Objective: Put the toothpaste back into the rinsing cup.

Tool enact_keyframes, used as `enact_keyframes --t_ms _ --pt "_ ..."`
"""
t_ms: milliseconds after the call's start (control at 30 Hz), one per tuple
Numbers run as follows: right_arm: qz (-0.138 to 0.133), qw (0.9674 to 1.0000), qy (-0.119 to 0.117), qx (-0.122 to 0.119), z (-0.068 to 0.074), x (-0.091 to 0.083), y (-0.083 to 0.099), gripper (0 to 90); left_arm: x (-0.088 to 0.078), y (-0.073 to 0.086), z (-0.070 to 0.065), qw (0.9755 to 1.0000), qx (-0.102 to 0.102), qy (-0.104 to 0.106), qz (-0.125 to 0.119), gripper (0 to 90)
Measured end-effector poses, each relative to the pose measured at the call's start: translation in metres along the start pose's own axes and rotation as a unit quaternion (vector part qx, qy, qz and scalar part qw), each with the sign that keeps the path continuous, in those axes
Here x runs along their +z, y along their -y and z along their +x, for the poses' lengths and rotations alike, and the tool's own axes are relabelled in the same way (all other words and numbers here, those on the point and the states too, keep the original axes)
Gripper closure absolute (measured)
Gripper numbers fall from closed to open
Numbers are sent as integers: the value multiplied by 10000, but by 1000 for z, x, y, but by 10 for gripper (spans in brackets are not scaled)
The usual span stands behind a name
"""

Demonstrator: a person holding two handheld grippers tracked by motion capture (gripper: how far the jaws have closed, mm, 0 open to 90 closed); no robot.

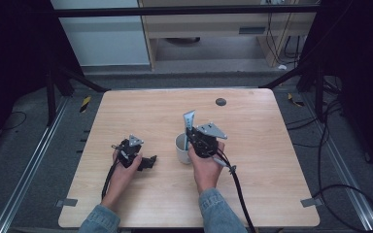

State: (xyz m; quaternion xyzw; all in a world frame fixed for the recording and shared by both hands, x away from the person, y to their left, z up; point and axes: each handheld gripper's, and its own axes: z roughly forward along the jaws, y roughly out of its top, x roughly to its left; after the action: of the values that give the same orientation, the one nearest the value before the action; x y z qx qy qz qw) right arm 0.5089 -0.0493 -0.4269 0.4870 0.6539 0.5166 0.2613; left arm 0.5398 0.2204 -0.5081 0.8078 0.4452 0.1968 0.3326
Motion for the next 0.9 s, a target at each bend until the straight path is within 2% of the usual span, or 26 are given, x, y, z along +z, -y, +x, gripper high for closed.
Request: enact_keyframes --t_ms 633,900 --pt "23 9999 -71 139 -2 0 5 790 0 0 0 10000 2 1 1 0" --pt "21 9997 -100 234 -7 0 5 784 0 0 0 10000 1 0 0 0"
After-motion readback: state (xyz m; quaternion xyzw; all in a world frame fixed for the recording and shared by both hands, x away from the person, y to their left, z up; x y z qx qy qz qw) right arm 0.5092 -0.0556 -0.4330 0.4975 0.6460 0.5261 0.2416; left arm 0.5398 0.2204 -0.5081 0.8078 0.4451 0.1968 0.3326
